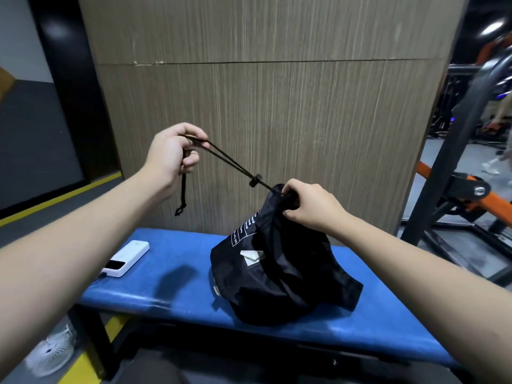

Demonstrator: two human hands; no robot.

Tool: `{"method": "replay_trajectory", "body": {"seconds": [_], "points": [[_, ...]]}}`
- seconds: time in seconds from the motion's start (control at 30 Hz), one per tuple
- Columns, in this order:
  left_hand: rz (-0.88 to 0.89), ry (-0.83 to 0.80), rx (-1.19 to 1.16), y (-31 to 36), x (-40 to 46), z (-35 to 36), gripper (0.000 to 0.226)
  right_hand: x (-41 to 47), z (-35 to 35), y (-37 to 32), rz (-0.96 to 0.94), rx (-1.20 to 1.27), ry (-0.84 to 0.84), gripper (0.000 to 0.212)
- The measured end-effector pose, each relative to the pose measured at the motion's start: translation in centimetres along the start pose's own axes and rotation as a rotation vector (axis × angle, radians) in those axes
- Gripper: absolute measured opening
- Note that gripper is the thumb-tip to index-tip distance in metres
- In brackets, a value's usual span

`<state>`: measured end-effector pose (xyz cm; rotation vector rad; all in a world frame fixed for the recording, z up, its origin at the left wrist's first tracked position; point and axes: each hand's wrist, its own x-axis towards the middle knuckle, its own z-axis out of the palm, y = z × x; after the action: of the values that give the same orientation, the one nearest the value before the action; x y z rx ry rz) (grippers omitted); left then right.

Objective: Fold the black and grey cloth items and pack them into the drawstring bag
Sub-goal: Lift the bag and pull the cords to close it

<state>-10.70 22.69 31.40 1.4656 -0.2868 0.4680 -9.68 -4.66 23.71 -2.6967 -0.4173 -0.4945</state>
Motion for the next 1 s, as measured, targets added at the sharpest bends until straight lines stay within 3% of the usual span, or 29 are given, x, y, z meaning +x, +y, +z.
{"method": "replay_trajectory", "body": {"seconds": [0.2,0.33,0.43,0.6,0.77,0.93,1.0], "points": [[-0.068,0.169,0.037,-2.4,1.0,-2.8,0.038,0.2,0.3,0.2,-0.022,-0.036,0.078,0.032],[-0.177,0.224,0.188,-5.1,1.1,-4.8,0.04,0.0,0.2,0.3,-0.049,-0.146,0.162,0.028],[-0.301,0.119,0.375,-7.3,0.4,-5.3,0.04,0.0,0.3,0.3,-0.097,-0.189,0.229,0.024],[-0.43,-0.282,0.664,-10.2,-1.0,-4.4,0.032,0.8,0.7,0.2,-0.234,-0.259,0.335,0.018],[-0.385,-0.581,0.738,-9.9,-2.4,-1.6,0.043,0.8,1.1,-0.6,-0.249,-0.223,0.257,0.021],[-0.023,-0.528,0.592,-7.7,-3.9,3.2,0.027,0.9,1.3,-0.9,-0.236,-0.229,0.21,0.022],[0.099,-0.452,0.631,-7.3,-4.4,5.0,0.034,0.9,1.3,-1.0,-0.238,-0.228,0.197,0.023]]}}
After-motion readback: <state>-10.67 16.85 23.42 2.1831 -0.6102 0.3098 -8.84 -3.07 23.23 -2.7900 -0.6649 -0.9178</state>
